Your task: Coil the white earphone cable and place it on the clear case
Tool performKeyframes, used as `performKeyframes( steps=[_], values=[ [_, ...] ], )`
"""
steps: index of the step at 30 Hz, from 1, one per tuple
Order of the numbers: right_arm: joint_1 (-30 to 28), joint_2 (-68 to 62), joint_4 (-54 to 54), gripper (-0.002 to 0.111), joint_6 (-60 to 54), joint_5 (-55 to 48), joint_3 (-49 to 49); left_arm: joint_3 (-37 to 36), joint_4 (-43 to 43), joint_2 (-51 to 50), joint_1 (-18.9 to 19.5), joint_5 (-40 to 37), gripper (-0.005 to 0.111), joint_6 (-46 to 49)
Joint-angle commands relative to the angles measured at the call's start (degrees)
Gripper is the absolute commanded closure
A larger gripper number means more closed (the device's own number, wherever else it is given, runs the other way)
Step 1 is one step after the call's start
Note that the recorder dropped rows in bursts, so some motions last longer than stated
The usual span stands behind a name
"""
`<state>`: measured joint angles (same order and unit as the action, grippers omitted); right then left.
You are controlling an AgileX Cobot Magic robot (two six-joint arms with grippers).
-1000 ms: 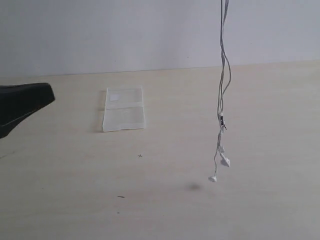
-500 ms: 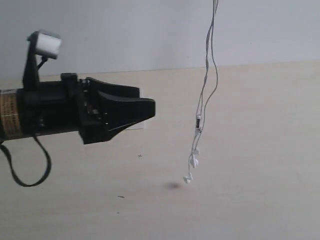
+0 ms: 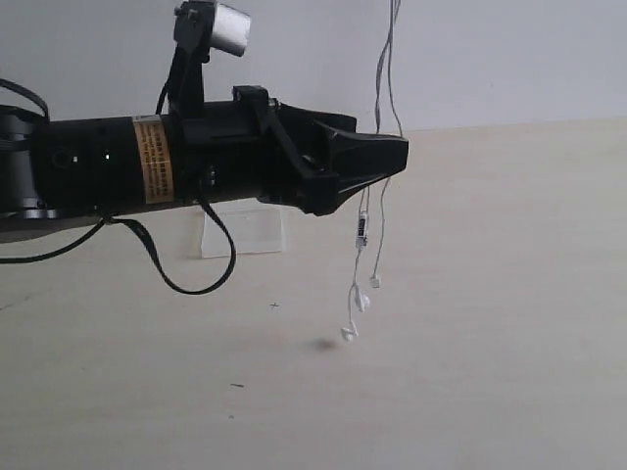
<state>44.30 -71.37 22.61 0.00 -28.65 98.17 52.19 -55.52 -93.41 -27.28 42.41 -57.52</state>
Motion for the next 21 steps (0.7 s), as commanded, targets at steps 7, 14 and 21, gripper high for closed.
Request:
performKeyframes(
  steps=[7,14,21],
  values=[
    [-0.08,0.22,0.41,0.108,0.00,0.19,0.57,6.02,1.62,-5.17,-1.73,-0.66,0.037,-1.82],
    [-0.08,0.22,0.68,0.108,0.00,0.05,0.57,6.38,1.09,-5.66,-2.71,0.03,0.037,-1.92],
    [-0.08,0.22,0.68,0.108,0.00,0.05,0.57,6.38,0.65,-5.75,-2.96,2.18,0.037,-3.02]
  ],
)
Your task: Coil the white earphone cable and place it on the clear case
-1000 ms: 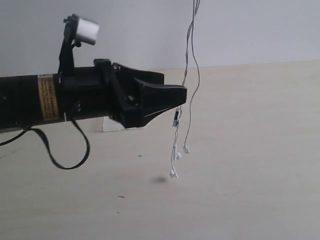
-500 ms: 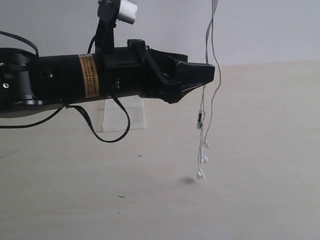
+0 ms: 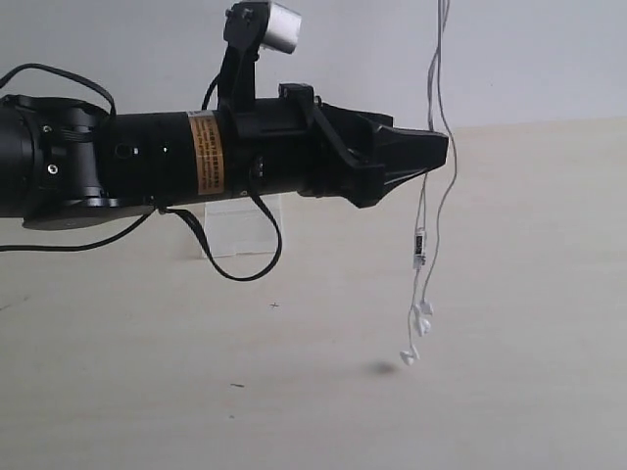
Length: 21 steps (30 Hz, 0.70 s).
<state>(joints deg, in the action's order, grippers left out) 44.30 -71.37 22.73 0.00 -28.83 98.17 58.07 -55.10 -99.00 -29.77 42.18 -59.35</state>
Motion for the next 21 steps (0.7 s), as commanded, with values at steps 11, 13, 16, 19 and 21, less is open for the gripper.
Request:
performKeyframes(
  steps=[11,13,16,19,21],
  values=[
    [-0.08,0.22,0.55,0.108,0.00,0.22,0.57,0.50,-0.77,-0.29,-0.46,3.84,0.038,-1.19],
    [-0.08,0.22,0.55,0.108,0.00,0.22,0.57,0.50,-0.63,-0.29,-0.46,3.36,0.046,-2.44],
    [-0.08,0.22,0.55,0.108,0.00,0.22,0.57,0.50,-0.28,-0.29,-0.46,2.98,0.081,-2.57],
    [-0.08,0.22,0.55,0.108,0.00,0.22,0.57,0.50,-0.39,-0.29,-0.46,2.98,0.105,-1.87],
    [-0.08,0.22,0.55,0.108,0.00,0.22,0.57,0.50,-0.39,-0.29,-0.46,2.90,0.107,-1.87]
  ],
)
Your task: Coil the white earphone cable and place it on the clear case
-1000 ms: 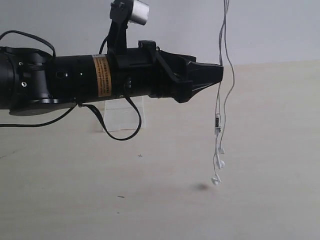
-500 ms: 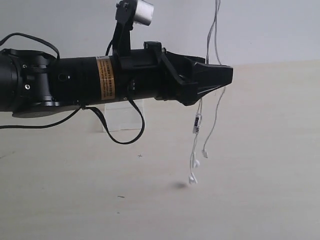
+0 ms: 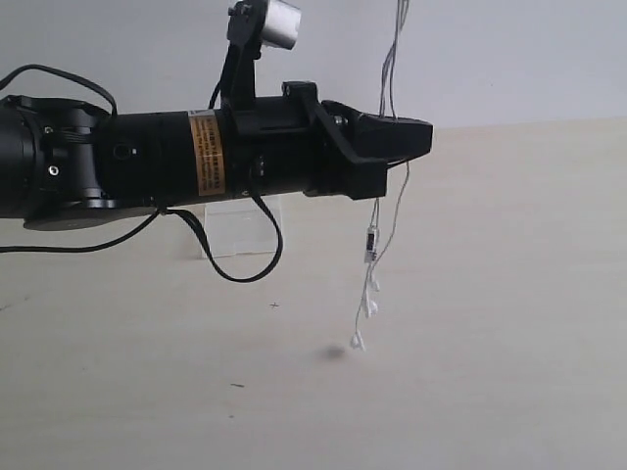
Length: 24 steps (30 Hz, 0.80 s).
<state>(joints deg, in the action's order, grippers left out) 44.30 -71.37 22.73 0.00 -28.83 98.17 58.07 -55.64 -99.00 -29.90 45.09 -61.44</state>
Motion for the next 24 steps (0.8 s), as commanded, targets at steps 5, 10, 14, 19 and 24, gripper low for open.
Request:
performKeyframes(
  steps=[5,10,14,19,24],
  values=[
    [-0.08,0.22,2.20,0.108,0.00,0.04,0.57,0.50,0.15,-0.29,-0.34,-3.19,0.107,0.22],
    [-0.08,2.73,3.30,0.108,0.00,-3.64,0.57,0.50,-0.08,-0.29,-0.34,-6.04,0.107,0.22],
    [-0.08,5.96,1.74,0.108,2.65,-13.28,0.57,0.74,0.33,0.34,0.04,-6.32,0.107,-0.01],
    [-0.08,8.76,-3.62,0.108,2.67,-27.01,0.57,2.80,0.24,2.55,0.07,-11.58,0.107,-0.01],
    [-0.08,10.80,-9.80,0.108,2.01,-39.66,0.00,5.57,-3.64,7.36,0.15,-21.70,0.107,-0.01]
  ],
)
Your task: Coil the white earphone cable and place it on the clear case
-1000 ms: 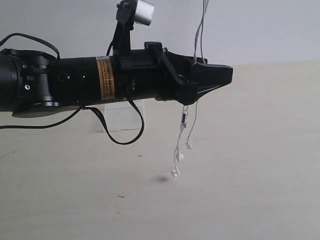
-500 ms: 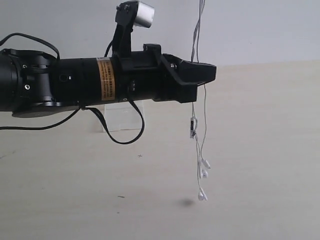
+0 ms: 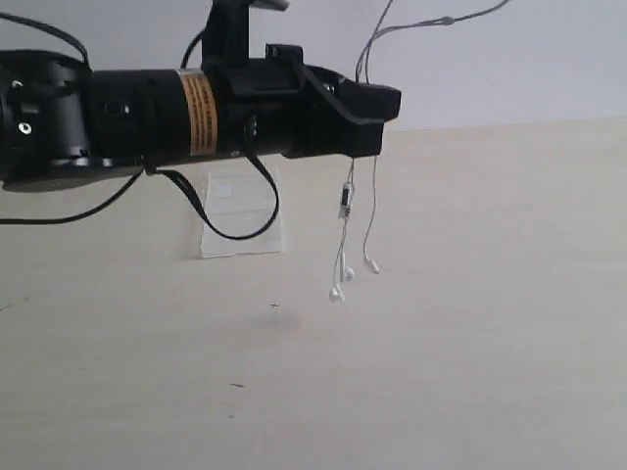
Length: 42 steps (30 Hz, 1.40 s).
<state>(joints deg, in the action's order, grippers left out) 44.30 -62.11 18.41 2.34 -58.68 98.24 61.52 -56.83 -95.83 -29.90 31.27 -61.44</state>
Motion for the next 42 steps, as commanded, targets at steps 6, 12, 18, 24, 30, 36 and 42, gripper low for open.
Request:
performKeyframes(
  steps=[6,12,18,24,30,36,42],
  values=[
    [-0.08,7.77,-21.19,0.108,-5.87,-11.29,-9.80,4.59,-4.28,10.69,0.15,-19.87,0.107,0.09],
    [-0.08,9.18,-28.04,0.103,-10.30,-11.29,-23.35,5.80,-4.28,14.25,0.15,-23.30,0.107,0.09],
    [-0.08,10.06,-28.77,0.035,-8.93,-11.29,-24.53,5.80,-4.28,15.16,0.15,-26.22,0.107,0.09],
    [-0.08,11.69,-28.51,0.024,-5.24,-11.29,-24.95,5.80,-4.28,15.16,0.15,-26.49,0.107,0.09],
    [-0.08,11.42,-28.87,0.037,-7.49,-9.69,-30.83,5.80,-4.28,17.29,0.15,-29.85,0.107,0.09],
    [-0.08,11.30,-32.34,0.036,-11.04,5.95,-37.42,5.80,-4.28,20.20,0.15,-34.95,0.107,0.24],
    [-0.08,8.46,-35.87,0.033,-16.58,27.34,-45.39,5.80,-4.28,21.80,0.03,-41.11,0.107,1.56]
  ],
)
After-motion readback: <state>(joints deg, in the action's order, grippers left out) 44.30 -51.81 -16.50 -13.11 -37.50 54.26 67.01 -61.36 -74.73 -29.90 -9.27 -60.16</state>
